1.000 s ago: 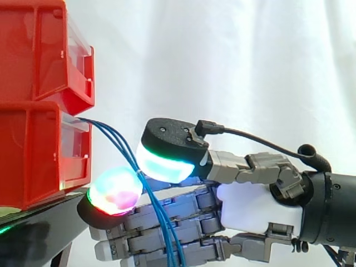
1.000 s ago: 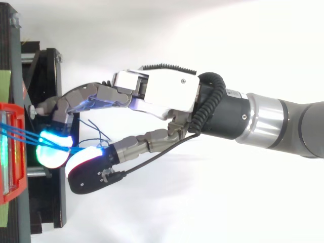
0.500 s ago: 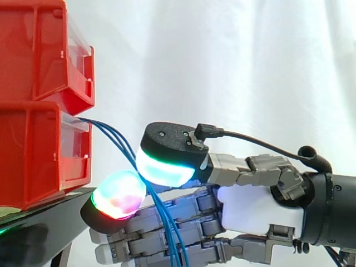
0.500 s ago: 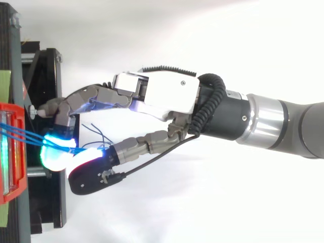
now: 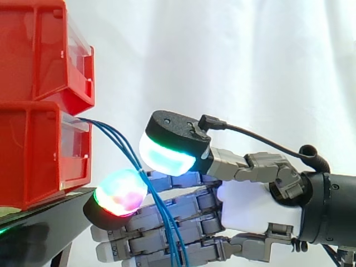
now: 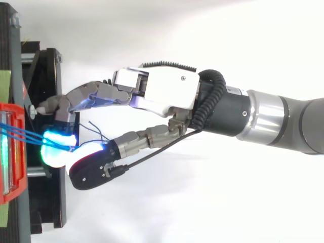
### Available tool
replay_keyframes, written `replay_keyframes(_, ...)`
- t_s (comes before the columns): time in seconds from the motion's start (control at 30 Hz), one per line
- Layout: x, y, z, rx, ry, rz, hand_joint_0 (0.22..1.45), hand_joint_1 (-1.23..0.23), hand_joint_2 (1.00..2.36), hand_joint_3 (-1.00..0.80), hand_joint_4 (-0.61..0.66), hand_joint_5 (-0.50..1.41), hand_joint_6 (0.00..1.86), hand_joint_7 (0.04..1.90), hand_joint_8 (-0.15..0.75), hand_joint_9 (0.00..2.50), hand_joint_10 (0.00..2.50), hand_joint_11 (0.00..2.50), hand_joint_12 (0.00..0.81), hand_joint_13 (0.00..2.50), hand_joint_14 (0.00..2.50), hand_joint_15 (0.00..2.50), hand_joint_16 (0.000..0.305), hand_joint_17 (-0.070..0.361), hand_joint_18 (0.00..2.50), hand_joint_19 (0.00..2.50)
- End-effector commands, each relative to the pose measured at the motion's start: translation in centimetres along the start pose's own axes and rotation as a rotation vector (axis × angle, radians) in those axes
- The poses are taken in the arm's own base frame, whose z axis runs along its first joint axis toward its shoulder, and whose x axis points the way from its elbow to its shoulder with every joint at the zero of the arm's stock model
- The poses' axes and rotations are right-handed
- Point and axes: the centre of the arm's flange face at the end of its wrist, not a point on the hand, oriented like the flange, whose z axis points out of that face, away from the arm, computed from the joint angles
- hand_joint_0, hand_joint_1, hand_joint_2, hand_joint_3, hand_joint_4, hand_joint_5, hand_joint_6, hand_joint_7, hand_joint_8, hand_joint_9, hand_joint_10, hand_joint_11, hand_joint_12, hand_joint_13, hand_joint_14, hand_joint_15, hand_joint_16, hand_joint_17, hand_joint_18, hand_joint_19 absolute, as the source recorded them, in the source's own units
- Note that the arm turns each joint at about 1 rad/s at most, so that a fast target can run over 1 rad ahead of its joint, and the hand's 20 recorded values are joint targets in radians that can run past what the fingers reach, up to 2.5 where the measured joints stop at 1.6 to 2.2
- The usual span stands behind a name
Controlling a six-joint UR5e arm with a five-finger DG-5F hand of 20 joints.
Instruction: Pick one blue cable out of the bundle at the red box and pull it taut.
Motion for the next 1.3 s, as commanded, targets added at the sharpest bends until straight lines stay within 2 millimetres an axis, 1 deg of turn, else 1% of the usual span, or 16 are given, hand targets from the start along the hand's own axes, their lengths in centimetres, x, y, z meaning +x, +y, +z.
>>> replay_keyframes(0.0, -0.2, 0.1, 0.0, 0.0, -0.001, 0.001, 0.59, -0.66, 1.01, -0.33, 0.22, -0.15, 0.76, 0.89, 0.289, 0.38, 0.0, 0.08, 0.321, 0.24, 0.0, 0.12, 0.052, 0.117, 0.16, 0.11)
replay_keyframes(0.07, -0.2, -0.1, 0.0, 0.001, -0.001, 0.001, 0.59, -0.67, 1.01, -0.29, 0.2, -0.15, 0.78, 0.91, 0.29, 0.38, 0.0, 0.07, 0.321, 0.25, 0.0, 0.12, 0.052, 0.117, 0.16, 0.1)
replay_keyframes(0.1, -0.2, 0.1, 0.0, 0.0, -0.001, 0.001, 0.6, -0.69, 1.01, -0.27, 0.19, -0.16, 0.8, 0.88, 0.291, 0.38, 0.0, 0.08, 0.321, 0.25, 0.0, 0.12, 0.052, 0.117, 0.16, 0.1)
replay_keyframes(0.37, -0.2, -0.1, 0.0, 0.001, -0.001, 0.001, 0.6, -0.71, 1.01, -0.14, 0.21, -0.18, 0.89, 0.79, 0.316, 0.4, 0.0, 0.11, 0.347, 0.28, 0.0, 0.11, 0.057, 0.128, 0.23, 0.08)
replay_keyframes(0.6, -0.2, 0.2, 0.0, -0.002, -0.002, 0.002, 0.61, -0.72, 1.01, -0.06, 0.2, -0.17, 0.91, 0.78, 0.342, 0.44, 0.0, 0.14, 0.366, 0.32, 0.01, 0.12, 0.061, 0.137, 0.28, 0.07)
replay_keyframes(0.83, -0.1, 0.5, 0.1, -0.008, 0.012, 0.003, 0.62, -0.77, 1.0, -0.01, 0.12, -0.16, 0.92, 0.8, 0.351, 0.49, 0.0, 0.17, 0.373, 0.36, 0.0, 0.12, 0.061, 0.138, 0.33, 0.05)
replay_keyframes(0.9, -0.1, 1.0, 0.1, -0.012, 0.022, 0.005, 0.62, -0.78, 1.0, -0.01, 0.1, -0.16, 0.92, 0.8, 0.354, 0.5, 0.0, 0.18, 0.372, 0.37, 0.0, 0.13, 0.061, 0.138, 0.34, 0.06)
replay_keyframes(0.93, -0.1, 1.7, 0.1, -0.01, 0.033, 0.004, 0.63, -0.78, 1.01, -0.01, 0.09, -0.16, 0.92, 0.81, 0.35, 0.5, 0.0, 0.18, 0.369, 0.37, 0.0, 0.13, 0.061, 0.137, 0.34, 0.05)
replay_keyframes(1.0, -0.2, 2.0, 0.0, -0.003, 0.035, 0.002, 0.63, -0.79, 1.01, -0.01, 0.09, -0.16, 0.92, 0.81, 0.349, 0.5, 0.0, 0.18, 0.368, 0.37, 0.0, 0.13, 0.06, 0.136, 0.34, 0.05)
replay_keyframes(1.13, -0.5, 2.8, -0.3, 0.019, 0.038, -0.004, 0.64, -0.8, 1.01, -0.03, 0.1, -0.16, 0.92, 0.8, 0.341, 0.5, 0.0, 0.19, 0.363, 0.37, 0.0, 0.13, 0.059, 0.132, 0.34, 0.06)
replay_keyframes(1.2, -1.0, 3.9, -0.5, 0.035, 0.038, -0.009, 0.64, -0.8, 1.01, -0.04, 0.1, -0.16, 0.92, 0.8, 0.34, 0.5, 0.0, 0.18, 0.361, 0.37, 0.0, 0.14, 0.058, 0.131, 0.33, 0.05)
replay_keyframes(1.27, -1.0, 4.0, -0.6, 0.042, 0.039, -0.011, 0.64, -0.8, 1.01, -0.05, 0.11, -0.16, 0.91, 0.8, 0.336, 0.5, 0.0, 0.18, 0.358, 0.37, 0.0, 0.13, 0.058, 0.13, 0.33, 0.06)
